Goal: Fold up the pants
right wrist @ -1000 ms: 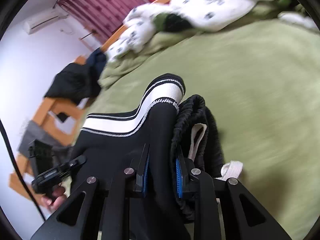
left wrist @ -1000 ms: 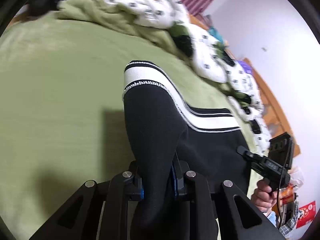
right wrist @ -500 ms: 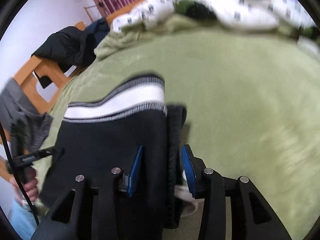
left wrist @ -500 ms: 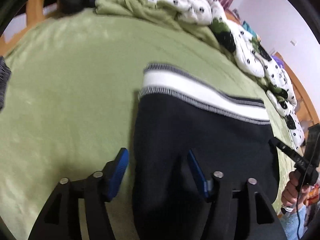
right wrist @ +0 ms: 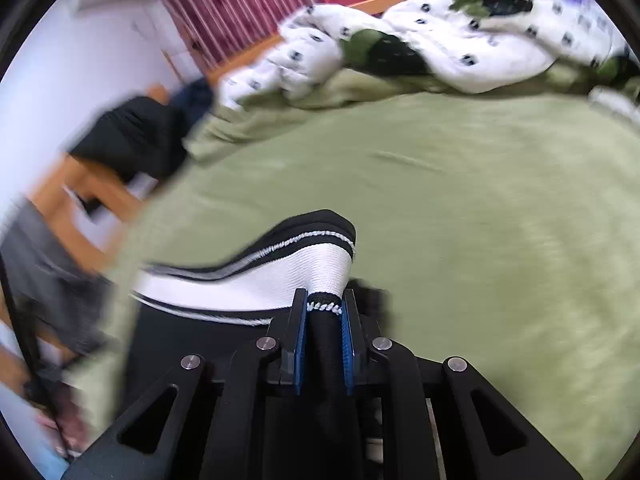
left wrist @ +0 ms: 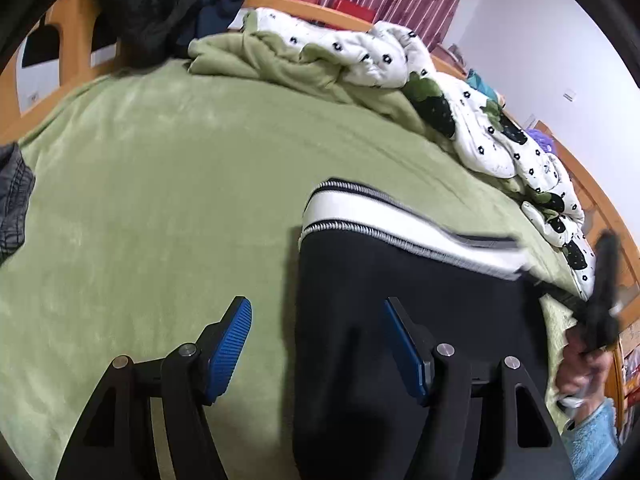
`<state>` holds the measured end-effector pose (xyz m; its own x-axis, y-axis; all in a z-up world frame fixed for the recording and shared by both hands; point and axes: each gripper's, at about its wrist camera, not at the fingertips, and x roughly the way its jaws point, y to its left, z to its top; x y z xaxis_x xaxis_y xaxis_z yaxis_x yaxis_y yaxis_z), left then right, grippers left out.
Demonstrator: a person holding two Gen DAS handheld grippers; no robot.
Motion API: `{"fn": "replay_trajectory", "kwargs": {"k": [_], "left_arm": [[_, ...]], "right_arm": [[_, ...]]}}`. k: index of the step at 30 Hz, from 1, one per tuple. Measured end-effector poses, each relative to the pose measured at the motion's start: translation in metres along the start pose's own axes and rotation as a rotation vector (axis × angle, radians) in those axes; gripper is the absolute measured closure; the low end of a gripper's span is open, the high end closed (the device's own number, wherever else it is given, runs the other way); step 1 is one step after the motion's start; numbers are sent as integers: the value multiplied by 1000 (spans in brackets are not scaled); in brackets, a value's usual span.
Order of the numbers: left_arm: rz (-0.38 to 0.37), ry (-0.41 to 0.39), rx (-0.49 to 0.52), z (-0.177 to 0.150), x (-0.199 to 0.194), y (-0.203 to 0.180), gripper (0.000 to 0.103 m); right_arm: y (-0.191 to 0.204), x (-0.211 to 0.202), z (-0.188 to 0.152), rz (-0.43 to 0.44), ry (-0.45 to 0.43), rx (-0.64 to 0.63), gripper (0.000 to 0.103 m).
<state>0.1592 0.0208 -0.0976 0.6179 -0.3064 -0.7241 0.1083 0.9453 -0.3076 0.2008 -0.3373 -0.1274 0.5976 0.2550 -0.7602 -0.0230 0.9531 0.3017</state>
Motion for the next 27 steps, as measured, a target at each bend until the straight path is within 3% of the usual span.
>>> {"fn": "replay_trajectory", "kwargs": {"k": [1, 3, 5, 8, 10, 12, 13, 14, 16, 24, 27], "left_arm": [[-10, 4, 4, 1, 1, -4, 38], [-17, 13, 29, 4, 4, -14, 38], [-5, -3, 66, 9, 6, -25, 38], [-11, -31, 105, 28, 16, -44, 38], [-33, -39, 121, 40, 33, -52, 38], [9, -16, 143, 43, 55, -57, 38], [67, 20, 180, 40, 75, -60, 38], [97, 37, 201, 37, 85, -60, 44], [120, 40, 222, 28, 98, -58, 44], [91, 15, 197, 27, 92, -53, 44], [85, 54, 193, 24, 87, -58, 44]], "right_arm": [[-3, 7, -3, -3, 6, 9, 85], [-8, -2, 3, 13, -13, 45, 72], [-1, -23, 13, 19, -63, 47, 71], [30, -43, 22, 47, -148, -59, 71], [48, -37, 20, 53, -140, -124, 72], [59, -8, 16, 3, -89, -182, 72], [56, 11, 13, -35, -43, -185, 73], [49, 28, 7, -71, -46, -183, 74], [45, 30, 9, -58, -72, -189, 75], [38, 32, 9, -41, -74, -174, 75], [42, 26, 5, -56, -80, -186, 75]]}}
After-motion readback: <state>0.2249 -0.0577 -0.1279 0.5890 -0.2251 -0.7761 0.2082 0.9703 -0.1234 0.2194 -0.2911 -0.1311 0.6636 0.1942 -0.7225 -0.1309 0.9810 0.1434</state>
